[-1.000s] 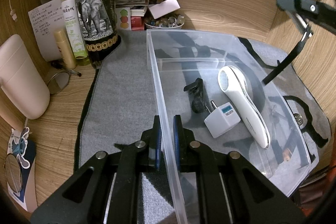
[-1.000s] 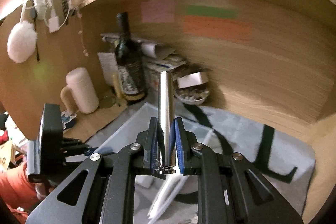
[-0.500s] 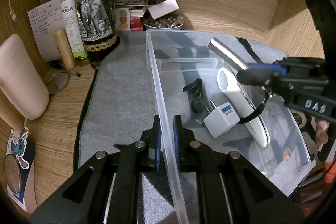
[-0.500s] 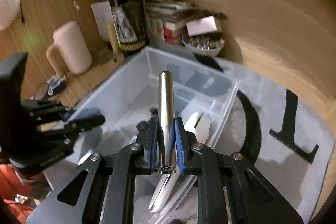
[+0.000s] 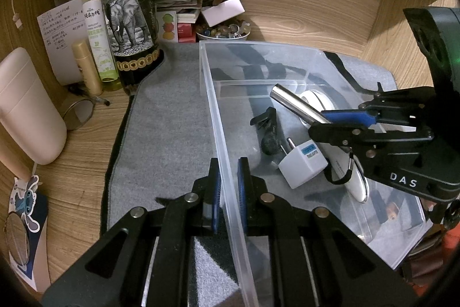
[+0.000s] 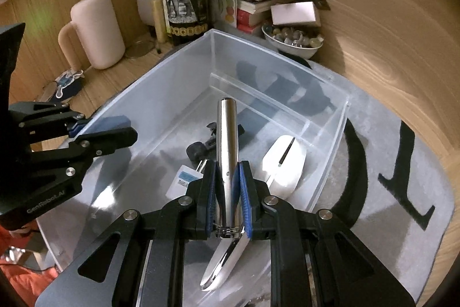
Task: Organize rigid objects
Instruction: 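Carry the silver rod into the clear box with the right gripper and release, then move the right gripper to the key ring and grasp the keys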
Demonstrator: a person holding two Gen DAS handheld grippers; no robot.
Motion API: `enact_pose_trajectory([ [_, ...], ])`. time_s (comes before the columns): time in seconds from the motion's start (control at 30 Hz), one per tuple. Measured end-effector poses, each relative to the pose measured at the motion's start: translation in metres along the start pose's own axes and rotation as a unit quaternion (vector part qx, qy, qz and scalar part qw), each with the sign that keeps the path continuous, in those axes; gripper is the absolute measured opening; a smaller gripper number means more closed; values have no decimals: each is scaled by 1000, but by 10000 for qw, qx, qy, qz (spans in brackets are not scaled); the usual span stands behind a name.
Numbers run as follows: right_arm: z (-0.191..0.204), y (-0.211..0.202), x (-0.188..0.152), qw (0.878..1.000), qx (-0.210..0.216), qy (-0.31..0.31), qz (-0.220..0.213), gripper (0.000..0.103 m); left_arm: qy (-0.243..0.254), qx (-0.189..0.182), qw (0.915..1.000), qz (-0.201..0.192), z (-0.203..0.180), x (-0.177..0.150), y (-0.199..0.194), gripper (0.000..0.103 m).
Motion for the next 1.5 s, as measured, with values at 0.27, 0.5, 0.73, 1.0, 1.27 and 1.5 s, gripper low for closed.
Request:
enact_pose_trajectory([
  [0.27,3,-10,2,9998,-20,-53,-178,22,10,5,10000,9,-1,0,1,11],
  [0.5,0,-36,6,9980,-213,-76,-594,42,21,9,10000,7,-1,0,1,11],
  [0.73,-22,-78,6,9917,-586,154,-1131,65,16,7,10000,8,-1,0,1,11],
  [1.0,-61,-108,-12,9838,-990,586,-1378,76,20,6,10000,9,1,-1,1,11],
  [1.27,-86,-97,-50,9850,-1069,922,-991,76,28,14,10000,12,1,-1,1,11],
  [1.5,-92,-60,-79,9903,-898,992,-377,76,7,17,10000,93,5,-5,5,11],
])
Point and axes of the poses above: each gripper's, at about its wrist camera, not at the fingertips, and y roughly the way its jaws point, z to its left, x to its top, the point moved 6 cm from there along y, roughly the way its jaws point, and after that the axes turned 1 degree about z, right-handed, at the moved point
